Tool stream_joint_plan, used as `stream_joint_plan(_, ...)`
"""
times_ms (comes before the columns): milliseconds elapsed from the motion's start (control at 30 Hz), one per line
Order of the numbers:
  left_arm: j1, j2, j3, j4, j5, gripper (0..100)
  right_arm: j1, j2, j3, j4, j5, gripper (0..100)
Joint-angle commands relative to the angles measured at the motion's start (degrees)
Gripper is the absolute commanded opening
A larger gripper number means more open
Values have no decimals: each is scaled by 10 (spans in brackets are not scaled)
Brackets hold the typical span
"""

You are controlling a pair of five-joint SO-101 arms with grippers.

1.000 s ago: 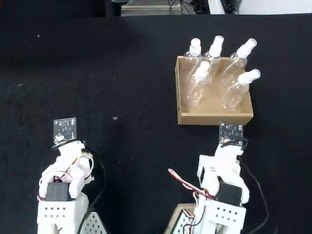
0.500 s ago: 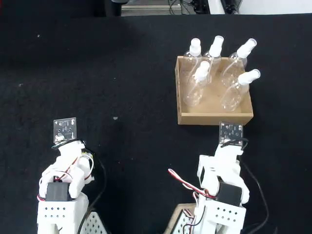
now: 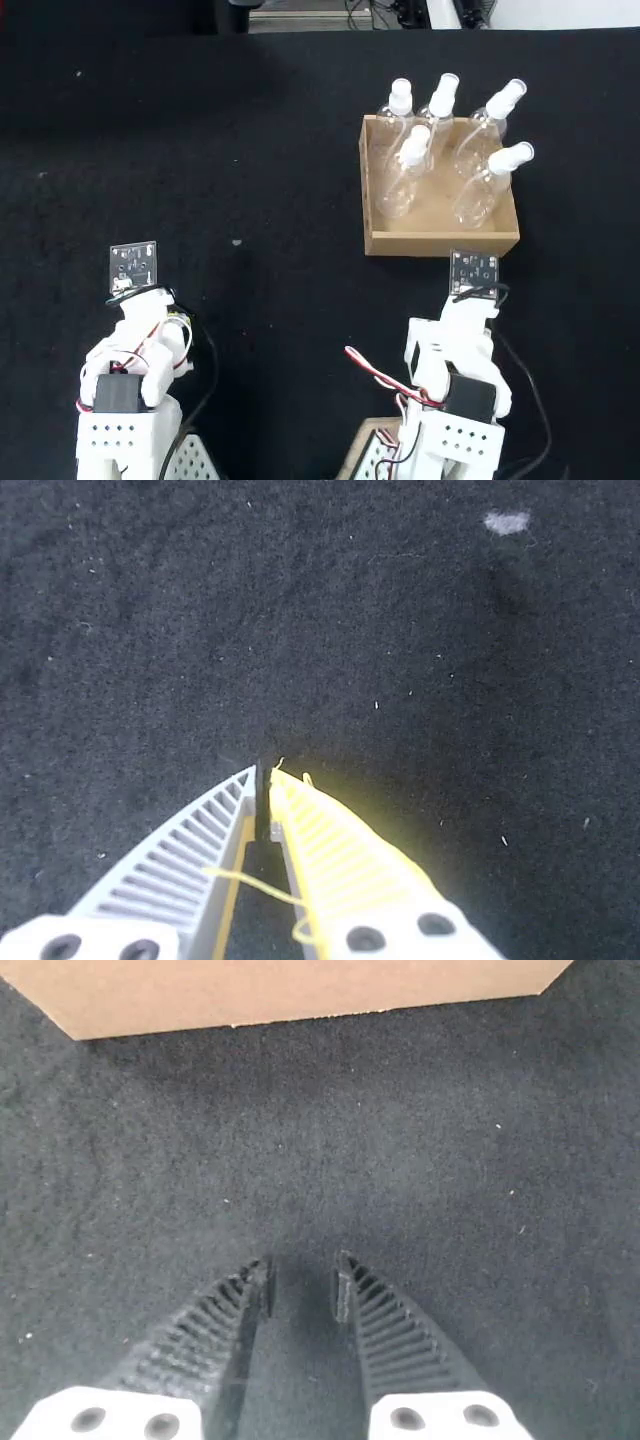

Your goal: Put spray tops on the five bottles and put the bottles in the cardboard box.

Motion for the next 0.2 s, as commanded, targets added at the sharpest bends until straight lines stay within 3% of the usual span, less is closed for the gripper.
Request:
stream_joint_plan(0, 8, 4, 7, 3, -4, 30, -4, -33, -1, 4, 0, 80)
stream_joint_plan(167, 8, 4, 7, 3, -4, 30, -4, -33, -1, 4, 0, 80)
